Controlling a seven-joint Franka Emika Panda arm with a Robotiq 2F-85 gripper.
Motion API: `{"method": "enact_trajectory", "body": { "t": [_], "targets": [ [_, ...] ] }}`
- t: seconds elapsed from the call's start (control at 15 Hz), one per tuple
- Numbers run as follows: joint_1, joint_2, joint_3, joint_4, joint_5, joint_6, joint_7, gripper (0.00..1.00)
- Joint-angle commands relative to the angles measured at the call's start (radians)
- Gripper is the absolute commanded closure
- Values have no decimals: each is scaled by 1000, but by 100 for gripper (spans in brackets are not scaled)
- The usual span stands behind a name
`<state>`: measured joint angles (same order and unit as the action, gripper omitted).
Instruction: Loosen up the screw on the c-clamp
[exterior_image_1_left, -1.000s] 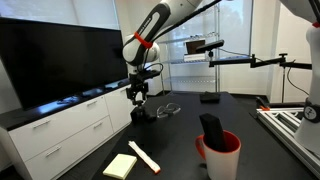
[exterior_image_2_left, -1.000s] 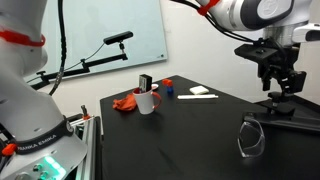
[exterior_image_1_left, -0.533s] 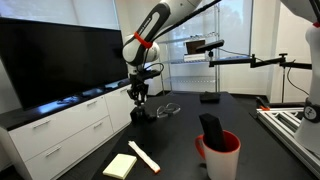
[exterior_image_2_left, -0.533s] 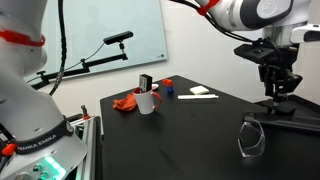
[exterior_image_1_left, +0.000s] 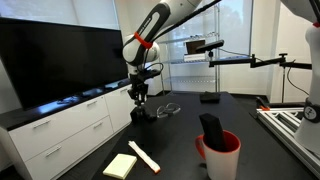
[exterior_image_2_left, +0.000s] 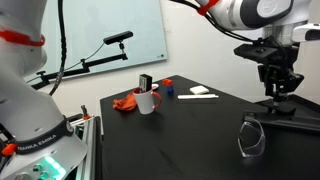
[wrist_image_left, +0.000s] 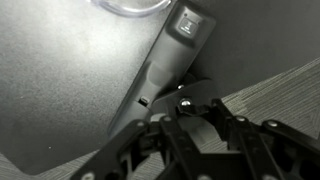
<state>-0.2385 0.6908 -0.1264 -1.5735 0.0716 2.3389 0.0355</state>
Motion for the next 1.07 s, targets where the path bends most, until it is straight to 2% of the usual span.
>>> {"method": "enact_trajectory", "body": {
  "t": [0.0, 0.67, 1.0],
  "targets": [
    [-37, -24, 26, 10, -14, -10, -168, 85],
    [-165, 2, 118, 85, -24, -71, -687, 85],
    [-176, 33, 119, 182, -39, -189, -883, 85]
  ]
}}
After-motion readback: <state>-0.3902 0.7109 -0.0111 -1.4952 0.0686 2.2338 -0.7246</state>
